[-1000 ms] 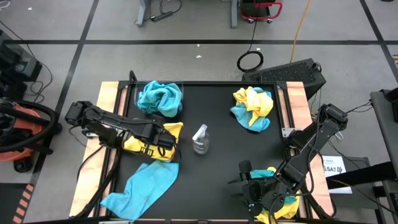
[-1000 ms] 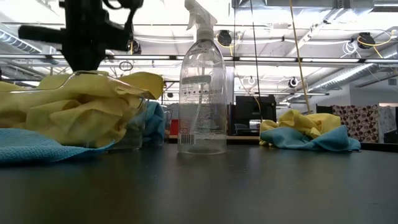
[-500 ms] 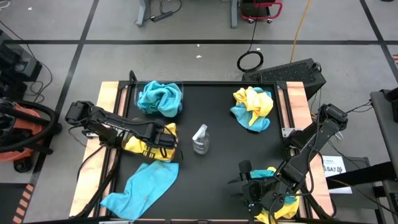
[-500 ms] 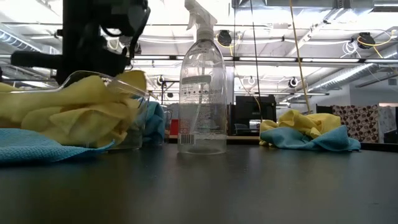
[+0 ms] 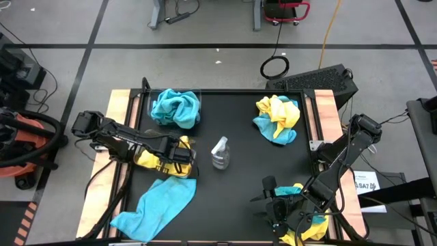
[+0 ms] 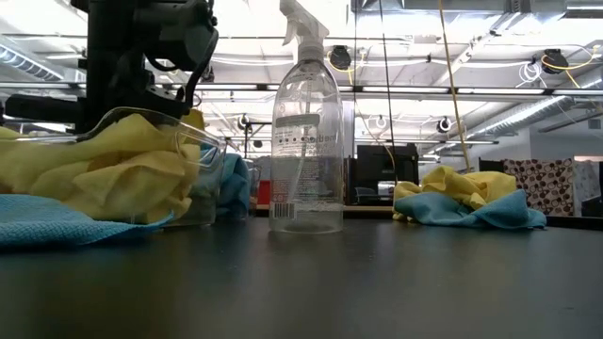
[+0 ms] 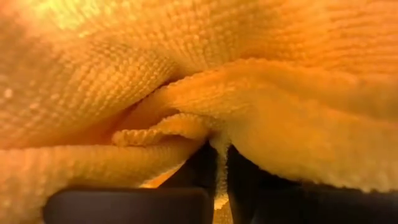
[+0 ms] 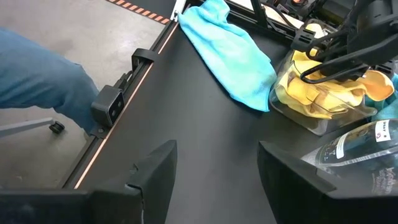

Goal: Sort microfiber towel by color & place in baskets
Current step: Put the yellow microfiber cloth into the bottom transparent bin, then put the blue microfiber cloth into the top transparent bin

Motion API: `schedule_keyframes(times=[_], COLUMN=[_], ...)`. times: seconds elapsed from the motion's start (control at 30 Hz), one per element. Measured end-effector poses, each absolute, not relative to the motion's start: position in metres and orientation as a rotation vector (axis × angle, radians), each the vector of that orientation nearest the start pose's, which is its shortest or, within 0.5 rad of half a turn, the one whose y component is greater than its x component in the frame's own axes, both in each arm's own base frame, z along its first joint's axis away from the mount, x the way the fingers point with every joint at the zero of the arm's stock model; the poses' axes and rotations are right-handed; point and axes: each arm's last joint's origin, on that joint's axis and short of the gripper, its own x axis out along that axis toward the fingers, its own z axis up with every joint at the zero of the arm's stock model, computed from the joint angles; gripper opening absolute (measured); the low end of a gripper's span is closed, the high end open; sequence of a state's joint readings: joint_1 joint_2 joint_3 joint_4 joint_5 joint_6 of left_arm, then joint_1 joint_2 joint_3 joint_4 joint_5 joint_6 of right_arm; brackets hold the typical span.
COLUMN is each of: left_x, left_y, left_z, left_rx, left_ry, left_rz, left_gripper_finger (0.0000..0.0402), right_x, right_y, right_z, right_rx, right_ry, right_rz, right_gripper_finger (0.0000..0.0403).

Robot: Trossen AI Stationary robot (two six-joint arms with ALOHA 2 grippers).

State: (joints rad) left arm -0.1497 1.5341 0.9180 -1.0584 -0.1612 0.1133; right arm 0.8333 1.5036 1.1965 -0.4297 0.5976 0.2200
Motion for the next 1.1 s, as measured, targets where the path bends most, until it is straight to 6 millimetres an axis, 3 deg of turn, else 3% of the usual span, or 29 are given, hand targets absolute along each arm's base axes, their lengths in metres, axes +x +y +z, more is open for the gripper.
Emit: schedule_keyframes(times=[0.23, 0.5, 0.8, 1.1], left_x=[0.233, 0.243, 0.241, 0.229], left_y=[-0.03, -0.032, -0.032, -0.036], left_z=[0.186, 0.22, 0.267, 0.3], left_rx=[0.326, 0.298, 0.244, 0.181], left_ry=[1.683, 1.618, 1.517, 1.443], left_rz=[-0.062, -0.038, 0.004, -0.001], left_gripper_finger=[0.0105, 0.0171, 0.0192, 0.0192], right_x=[0.229, 0.229, 0.229, 0.229], right_y=[0.227, 0.227, 0.227, 0.227], right_z=[0.289, 0.289, 0.289, 0.289], right_rx=[-0.267, -0.267, -0.266, -0.272], right_ry=[0.574, 0.57, 0.568, 0.568], right_rz=[0.16, 0.157, 0.156, 0.158], right_gripper_finger=[0.0215, 0.0215, 0.0215, 0.0215])
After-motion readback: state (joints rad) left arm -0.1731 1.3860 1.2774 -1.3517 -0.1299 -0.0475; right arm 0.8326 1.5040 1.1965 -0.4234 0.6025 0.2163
